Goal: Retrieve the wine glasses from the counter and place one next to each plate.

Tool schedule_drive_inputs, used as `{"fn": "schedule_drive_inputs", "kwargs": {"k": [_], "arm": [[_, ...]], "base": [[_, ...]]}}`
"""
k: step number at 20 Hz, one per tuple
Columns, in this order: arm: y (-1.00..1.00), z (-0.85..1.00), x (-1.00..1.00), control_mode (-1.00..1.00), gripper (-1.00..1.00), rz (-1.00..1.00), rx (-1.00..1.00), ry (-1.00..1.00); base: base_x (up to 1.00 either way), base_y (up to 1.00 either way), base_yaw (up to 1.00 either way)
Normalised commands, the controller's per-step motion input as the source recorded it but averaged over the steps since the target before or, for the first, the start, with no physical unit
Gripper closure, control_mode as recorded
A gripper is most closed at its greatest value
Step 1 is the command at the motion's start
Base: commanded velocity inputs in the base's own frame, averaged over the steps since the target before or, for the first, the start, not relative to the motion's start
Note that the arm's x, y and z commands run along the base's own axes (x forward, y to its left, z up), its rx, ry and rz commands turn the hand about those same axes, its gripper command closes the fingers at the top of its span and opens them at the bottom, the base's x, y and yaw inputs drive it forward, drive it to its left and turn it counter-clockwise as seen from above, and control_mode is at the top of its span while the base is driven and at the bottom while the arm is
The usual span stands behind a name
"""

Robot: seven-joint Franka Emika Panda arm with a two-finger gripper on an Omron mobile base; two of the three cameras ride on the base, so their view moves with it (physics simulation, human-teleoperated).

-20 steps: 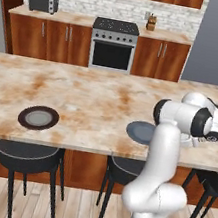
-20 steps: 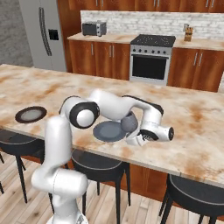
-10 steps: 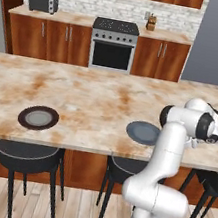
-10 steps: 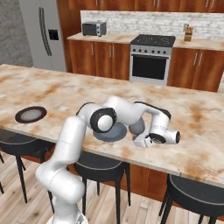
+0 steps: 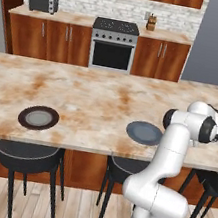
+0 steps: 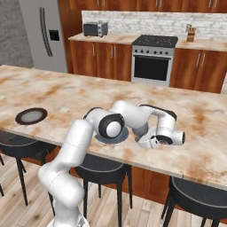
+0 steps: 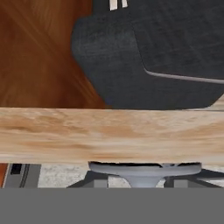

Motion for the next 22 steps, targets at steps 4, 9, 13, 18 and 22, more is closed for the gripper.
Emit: {"fn": "schedule_drive_inputs", "kwargs": {"k": [4,9,13,18,22], "arm": [[0.0,0.0,0.0,-1.0,-1.0,0.0,0.0,0.0],[0.25,-0.01,-0.11,-1.0,-1.0,0.0,-0.01,0.0],[0.05,-0.01,-0.03,-1.0,-1.0,0.0,-0.03,0.01],[0.06,0.0,-0.09,-1.0,-1.0,-0.06,-0.04,0.0],[0.02,0.0,0.46,-1.0,-1.0,-0.08,0.0,0.07]], "base": [[0.0,0.0,0.0],[0.0,0.0,0.0],[0.0,0.0,0.0],[0.0,0.0,0.0],[0.0,0.0,0.0]]}}
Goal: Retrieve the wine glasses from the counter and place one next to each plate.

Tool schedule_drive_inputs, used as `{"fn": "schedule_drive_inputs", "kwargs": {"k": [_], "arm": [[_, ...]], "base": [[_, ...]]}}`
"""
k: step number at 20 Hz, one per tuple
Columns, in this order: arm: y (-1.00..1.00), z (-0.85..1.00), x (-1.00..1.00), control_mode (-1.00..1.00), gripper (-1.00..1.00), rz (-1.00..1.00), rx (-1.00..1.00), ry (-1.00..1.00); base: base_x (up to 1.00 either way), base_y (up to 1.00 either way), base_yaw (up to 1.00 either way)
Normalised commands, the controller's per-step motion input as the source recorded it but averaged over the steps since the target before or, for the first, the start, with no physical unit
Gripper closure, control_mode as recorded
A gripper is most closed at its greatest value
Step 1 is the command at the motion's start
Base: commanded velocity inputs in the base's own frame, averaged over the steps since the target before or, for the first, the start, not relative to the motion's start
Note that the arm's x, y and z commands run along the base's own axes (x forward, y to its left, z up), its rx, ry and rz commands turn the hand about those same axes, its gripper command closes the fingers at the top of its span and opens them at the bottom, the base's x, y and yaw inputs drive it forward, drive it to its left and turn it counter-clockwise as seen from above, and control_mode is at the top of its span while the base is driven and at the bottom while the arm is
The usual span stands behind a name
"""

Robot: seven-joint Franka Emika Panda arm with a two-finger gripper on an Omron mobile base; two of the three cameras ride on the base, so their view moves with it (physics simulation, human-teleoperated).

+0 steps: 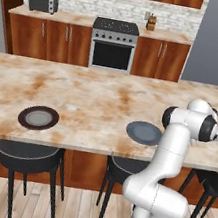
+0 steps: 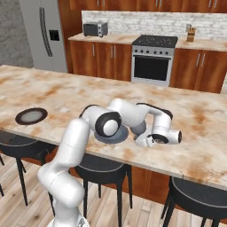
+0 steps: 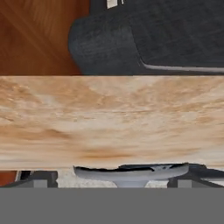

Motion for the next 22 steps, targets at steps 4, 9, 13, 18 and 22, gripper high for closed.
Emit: {"fn": "schedule_drive_inputs", "kwargs": {"k": [4,9,13,18,22], "arm": [[0.0,-0.01,-0.19,-1.0,-1.0,-0.04,0.0,0.03],[0.05,-0.05,0.05,-1.0,-1.0,-0.01,-0.01,0.04],[0.01,-0.06,0.25,-1.0,-1.0,0.0,-0.05,0.01],[-0.03,0.04,-0.33,-1.0,-1.0,0.0,-0.05,-0.01],[-0.26,0.08,0.0,-1.0,-1.0,-0.04,0.0,0.0]], "base": [[0.0,0.0,0.0],[0.0,0.0,0.0],[0.0,0.0,0.0],[0.0,0.0,0.0],[0.0,0.0,0.0]]}}
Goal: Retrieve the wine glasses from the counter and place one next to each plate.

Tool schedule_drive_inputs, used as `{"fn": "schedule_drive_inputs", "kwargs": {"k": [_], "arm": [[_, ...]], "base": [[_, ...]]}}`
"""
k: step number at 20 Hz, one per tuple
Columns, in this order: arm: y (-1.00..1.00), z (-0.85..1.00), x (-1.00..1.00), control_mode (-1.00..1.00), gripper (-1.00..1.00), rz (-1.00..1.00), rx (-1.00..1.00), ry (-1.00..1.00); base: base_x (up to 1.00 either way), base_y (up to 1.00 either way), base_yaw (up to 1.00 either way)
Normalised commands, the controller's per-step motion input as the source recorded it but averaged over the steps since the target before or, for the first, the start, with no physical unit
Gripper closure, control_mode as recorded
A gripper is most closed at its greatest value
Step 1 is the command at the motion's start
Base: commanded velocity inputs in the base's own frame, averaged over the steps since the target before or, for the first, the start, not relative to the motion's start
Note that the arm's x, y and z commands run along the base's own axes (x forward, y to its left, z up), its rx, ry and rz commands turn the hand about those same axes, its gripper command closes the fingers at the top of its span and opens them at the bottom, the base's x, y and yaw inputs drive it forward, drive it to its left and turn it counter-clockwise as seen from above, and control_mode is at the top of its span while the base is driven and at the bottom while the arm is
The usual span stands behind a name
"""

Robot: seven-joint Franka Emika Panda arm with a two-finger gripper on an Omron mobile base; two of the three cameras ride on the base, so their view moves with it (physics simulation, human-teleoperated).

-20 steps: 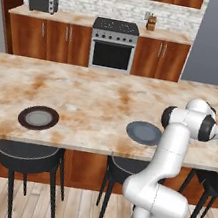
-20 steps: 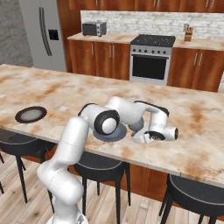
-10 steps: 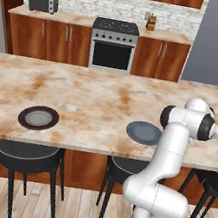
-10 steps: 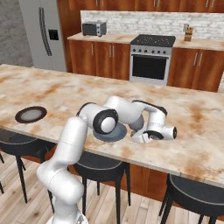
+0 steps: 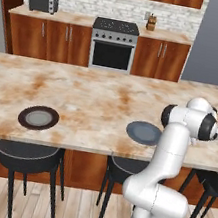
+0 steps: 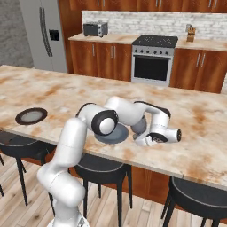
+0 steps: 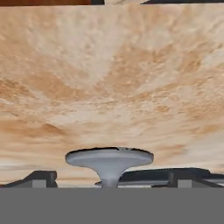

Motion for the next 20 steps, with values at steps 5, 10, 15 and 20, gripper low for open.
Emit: {"fn": "schedule_drive_inputs", "kwargs": {"k": [5,10,15,20], "arm": [[-0.3,0.05,0.09,-1.0,-1.0,-0.07,0.0,0.0],[-0.43,0.06,-0.36,-1.0,-1.0,-0.03,0.0,-0.01],[-0.14,0.27,-0.72,-1.0,-1.0,0.0,0.0,-0.08],[0.05,0.96,-0.87,-1.0,-1.0,0.0,-0.03,-0.08]], "base": [[0.0,0.0,0.0],[0.0,0.0,0.0],[0.0,0.0,0.0],[0.0,0.0,0.0]]}}
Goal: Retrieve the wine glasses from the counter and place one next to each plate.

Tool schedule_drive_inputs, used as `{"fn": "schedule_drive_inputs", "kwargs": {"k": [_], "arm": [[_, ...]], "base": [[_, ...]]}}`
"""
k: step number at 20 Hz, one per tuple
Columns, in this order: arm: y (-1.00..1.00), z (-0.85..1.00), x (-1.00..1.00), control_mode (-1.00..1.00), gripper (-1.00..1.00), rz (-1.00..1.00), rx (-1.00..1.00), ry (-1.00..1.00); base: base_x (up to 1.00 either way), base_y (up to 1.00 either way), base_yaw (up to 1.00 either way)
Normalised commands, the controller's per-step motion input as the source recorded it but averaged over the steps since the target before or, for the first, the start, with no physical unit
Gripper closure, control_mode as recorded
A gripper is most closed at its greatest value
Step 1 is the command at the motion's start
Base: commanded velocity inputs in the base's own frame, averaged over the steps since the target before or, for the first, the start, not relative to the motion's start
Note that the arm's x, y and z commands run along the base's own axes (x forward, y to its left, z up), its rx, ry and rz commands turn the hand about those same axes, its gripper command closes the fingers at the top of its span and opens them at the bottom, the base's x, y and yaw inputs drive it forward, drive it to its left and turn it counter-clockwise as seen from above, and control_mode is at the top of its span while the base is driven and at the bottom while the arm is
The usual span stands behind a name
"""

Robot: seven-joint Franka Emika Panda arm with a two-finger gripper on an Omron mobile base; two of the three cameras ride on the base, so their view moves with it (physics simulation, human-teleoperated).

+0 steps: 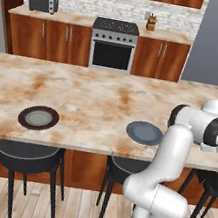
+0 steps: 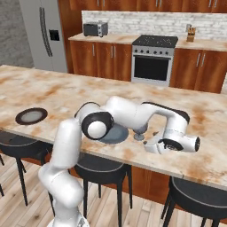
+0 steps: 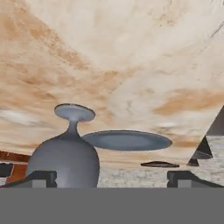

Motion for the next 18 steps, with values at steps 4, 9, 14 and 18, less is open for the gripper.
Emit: {"fn": "schedule_drive_inputs", "kwargs": {"k": [4,9,14,18], "arm": [[0.54,0.98,-0.92,-1.0,-1.0,-0.02,-0.19,-0.21],[0.98,0.65,-0.58,-1.0,-1.0,-0.04,-0.33,-0.27],[0.96,0.67,-0.27,-1.0,-1.0,0.0,-0.3,-0.22],[0.61,0.76,-0.14,-1.0,-1.0,0.0,-0.21,-0.14]], "base": [[0.0,0.0,0.0],[0.0,0.0,0.0],[0.0,0.0,0.0],[0.0,0.0,0.0]]}}
